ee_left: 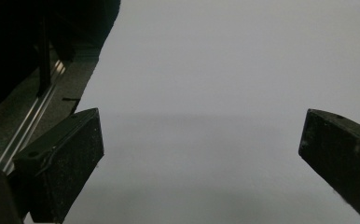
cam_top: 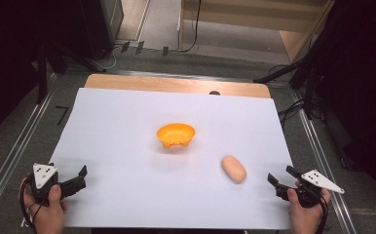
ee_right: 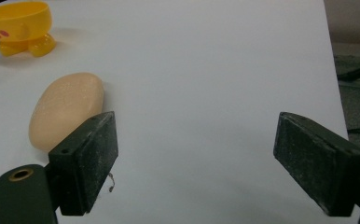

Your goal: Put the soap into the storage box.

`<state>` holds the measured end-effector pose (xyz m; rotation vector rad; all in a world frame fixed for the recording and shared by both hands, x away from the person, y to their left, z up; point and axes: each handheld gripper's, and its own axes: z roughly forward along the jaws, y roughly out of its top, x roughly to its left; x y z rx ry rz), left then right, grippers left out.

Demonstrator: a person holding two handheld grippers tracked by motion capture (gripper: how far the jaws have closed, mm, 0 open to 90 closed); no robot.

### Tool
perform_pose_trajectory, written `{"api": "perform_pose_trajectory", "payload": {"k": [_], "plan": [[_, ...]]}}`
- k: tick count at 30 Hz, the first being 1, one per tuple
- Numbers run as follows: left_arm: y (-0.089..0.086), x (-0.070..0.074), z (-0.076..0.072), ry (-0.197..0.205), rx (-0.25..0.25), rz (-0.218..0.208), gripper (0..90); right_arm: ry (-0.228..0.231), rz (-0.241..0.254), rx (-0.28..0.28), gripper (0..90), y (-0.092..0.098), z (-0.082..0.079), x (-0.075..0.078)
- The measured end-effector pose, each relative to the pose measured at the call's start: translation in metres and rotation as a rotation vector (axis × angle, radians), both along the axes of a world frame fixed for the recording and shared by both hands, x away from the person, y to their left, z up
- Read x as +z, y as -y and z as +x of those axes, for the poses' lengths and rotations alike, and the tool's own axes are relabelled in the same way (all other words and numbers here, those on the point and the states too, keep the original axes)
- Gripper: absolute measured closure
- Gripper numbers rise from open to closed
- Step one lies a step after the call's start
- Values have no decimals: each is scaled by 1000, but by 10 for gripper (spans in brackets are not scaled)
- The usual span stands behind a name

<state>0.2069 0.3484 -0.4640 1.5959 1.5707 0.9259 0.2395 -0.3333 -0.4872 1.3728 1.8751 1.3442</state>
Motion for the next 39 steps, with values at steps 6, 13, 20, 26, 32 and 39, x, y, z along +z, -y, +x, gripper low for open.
{"api": "perform_pose_trajectory", "payload": {"k": [6, 13, 20, 26, 32, 39], "plan": [[1, 0, 0, -6, 0, 12, 4, -20, -6, -2, 144, 0, 2, 0], [2, 0, 1, -6, -1, 16, 4, -90, -52, 19, 150, -6, 7, 2], [2, 0, 0, 0, -4, 18, 4, -190, -183, 57, 170, -21, 9, 10], [2, 0, -1, 1, -3, 16, 4, -310, -250, 130, 171, -32, 19, 15], [2, 0, 0, -1, -7, 17, 4, -410, -331, 167, 164, -47, 28, 19], [2, 0, 0, -3, -9, 18, 4, -491, -405, 208, 133, -63, 39, 27]]}}
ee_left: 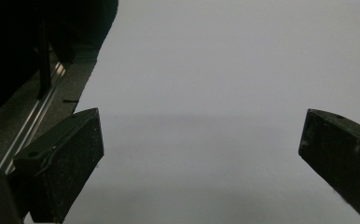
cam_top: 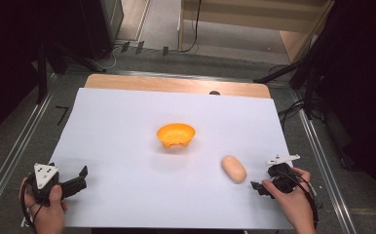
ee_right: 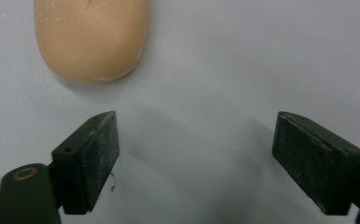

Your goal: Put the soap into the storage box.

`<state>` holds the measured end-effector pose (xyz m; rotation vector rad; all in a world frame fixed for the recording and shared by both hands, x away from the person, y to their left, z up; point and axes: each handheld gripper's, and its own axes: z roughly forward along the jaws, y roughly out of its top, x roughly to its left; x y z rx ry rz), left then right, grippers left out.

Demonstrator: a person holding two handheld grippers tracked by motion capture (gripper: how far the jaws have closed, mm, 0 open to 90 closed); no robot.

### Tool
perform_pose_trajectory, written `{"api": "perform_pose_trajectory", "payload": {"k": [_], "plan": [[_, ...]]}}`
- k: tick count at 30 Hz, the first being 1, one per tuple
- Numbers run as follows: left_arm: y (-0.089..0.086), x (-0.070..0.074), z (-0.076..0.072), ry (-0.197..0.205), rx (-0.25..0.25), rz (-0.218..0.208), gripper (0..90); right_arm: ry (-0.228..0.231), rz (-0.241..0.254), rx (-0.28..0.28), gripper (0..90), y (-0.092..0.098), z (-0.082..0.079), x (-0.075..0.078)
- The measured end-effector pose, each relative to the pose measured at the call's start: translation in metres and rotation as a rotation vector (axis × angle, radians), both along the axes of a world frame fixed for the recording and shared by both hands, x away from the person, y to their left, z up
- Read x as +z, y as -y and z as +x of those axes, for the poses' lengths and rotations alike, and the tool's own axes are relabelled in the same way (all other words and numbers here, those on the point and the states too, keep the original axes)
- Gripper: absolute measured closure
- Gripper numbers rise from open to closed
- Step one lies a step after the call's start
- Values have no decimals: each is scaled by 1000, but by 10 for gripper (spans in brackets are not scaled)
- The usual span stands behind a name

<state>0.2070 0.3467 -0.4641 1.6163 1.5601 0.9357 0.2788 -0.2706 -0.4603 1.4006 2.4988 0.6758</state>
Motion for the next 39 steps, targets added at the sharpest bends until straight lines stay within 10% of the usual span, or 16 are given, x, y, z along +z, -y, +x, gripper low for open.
{"api": "perform_pose_trajectory", "payload": {"k": [11, 39], "plan": [[1, 0, 1, -3, -2, 2, 4, -53, -99, 14, 126, -17, 9, 10], [0, 0, 1, -9, -6, -2, 4, -98, -77, 57, 130, -68, 34, 21]]}}
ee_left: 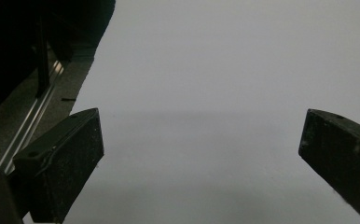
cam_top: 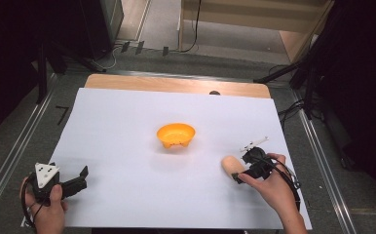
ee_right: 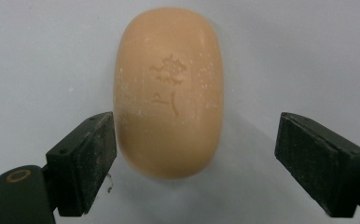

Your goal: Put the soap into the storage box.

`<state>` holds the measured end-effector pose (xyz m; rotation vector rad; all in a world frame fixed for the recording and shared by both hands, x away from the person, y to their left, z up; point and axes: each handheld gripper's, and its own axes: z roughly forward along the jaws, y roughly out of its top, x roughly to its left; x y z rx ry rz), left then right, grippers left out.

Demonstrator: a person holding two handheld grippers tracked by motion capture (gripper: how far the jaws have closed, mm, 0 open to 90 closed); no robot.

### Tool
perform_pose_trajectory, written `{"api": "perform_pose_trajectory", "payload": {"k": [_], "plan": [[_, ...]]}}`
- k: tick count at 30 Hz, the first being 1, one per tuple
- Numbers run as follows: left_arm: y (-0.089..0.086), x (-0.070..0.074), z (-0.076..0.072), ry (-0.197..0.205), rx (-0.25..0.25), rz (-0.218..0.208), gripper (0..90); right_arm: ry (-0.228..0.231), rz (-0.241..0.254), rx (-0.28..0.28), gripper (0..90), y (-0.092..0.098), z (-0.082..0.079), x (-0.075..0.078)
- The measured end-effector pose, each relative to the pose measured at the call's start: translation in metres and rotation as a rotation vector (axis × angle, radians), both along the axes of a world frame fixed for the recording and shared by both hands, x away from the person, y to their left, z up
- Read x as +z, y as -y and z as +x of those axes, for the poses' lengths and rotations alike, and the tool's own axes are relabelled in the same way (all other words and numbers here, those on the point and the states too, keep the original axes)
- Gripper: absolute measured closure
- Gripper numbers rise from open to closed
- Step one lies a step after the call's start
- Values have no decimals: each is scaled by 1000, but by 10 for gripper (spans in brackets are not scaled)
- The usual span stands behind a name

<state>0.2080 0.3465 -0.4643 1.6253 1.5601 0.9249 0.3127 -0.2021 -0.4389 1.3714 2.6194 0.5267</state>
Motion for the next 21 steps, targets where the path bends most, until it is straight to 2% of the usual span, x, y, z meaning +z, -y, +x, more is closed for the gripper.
{"api": "perform_pose_trajectory", "payload": {"k": [10, 12, 18, 21], "plan": [[0, 0, 0, 2, 0, -3, 4, -3, -14, 14, 133, -15, 8, -4], [0, 0, 0, 3, 0, -4, 4, -5, -20, 13, 176, -19, 10, -5], [0, 0, 0, 3, 0, -5, 4, -15, -32, 2, 232, -24, 13, -9], [0, 0, 0, 1, 1, -3, 4, -30, -17, 13, 319, -26, 13, -10]]}}
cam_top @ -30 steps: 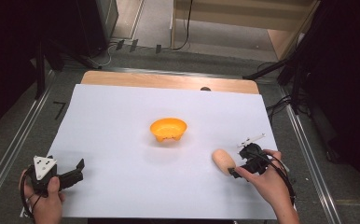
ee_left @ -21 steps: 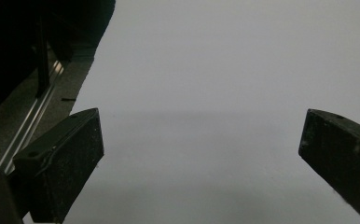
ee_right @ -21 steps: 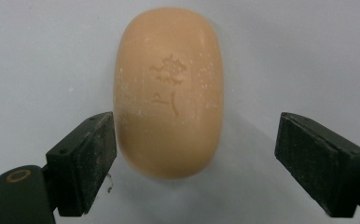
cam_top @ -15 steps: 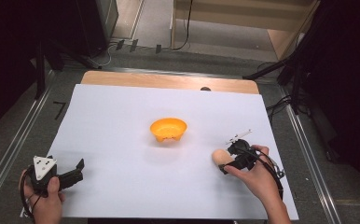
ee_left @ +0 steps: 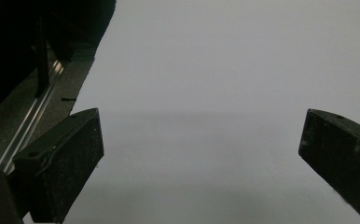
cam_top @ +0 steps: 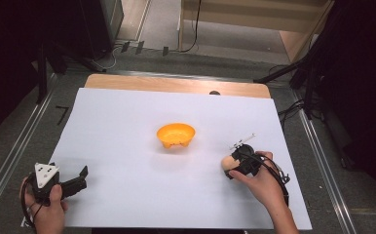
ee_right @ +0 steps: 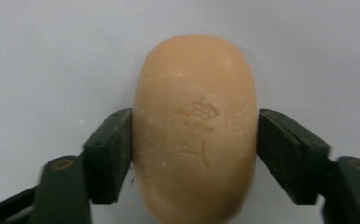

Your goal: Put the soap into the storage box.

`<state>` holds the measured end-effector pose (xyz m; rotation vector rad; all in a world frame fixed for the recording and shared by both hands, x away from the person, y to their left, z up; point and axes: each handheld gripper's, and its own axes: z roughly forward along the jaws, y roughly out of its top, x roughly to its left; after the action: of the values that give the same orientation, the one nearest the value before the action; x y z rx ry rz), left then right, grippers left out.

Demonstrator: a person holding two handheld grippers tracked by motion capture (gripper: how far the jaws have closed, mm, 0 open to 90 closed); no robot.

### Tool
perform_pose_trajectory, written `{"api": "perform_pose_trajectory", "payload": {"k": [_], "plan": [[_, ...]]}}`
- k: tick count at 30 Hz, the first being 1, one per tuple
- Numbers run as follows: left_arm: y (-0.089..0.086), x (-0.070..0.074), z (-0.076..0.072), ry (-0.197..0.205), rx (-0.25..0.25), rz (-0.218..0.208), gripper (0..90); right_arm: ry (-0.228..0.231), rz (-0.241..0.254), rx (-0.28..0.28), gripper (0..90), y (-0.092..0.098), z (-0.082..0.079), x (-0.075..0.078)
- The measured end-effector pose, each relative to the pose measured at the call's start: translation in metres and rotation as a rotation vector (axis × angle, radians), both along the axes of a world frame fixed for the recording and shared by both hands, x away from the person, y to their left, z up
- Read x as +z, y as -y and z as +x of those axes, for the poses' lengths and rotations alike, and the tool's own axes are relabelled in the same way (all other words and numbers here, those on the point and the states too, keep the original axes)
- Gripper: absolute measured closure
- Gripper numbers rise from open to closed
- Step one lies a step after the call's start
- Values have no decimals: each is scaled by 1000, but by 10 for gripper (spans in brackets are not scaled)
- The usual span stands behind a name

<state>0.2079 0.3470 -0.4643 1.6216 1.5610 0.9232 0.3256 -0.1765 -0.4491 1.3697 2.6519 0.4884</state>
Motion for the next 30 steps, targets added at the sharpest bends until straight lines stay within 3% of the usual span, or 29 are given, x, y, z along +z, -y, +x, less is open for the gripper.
{"api": "perform_pose_trajectory", "payload": {"k": [7, 12, 30], "plan": [[0, 0, 0, 1, 0, -1, 4, -6, -35, -2, 322, -4, 0, -3], [0, 0, 0, 1, -1, 0, 4, -23, -20, -17, 327, -3, 2, -4], [1, 0, 0, -2, 2, 5, 4, -46, -48, -22, 327, -6, 5, -4]]}}
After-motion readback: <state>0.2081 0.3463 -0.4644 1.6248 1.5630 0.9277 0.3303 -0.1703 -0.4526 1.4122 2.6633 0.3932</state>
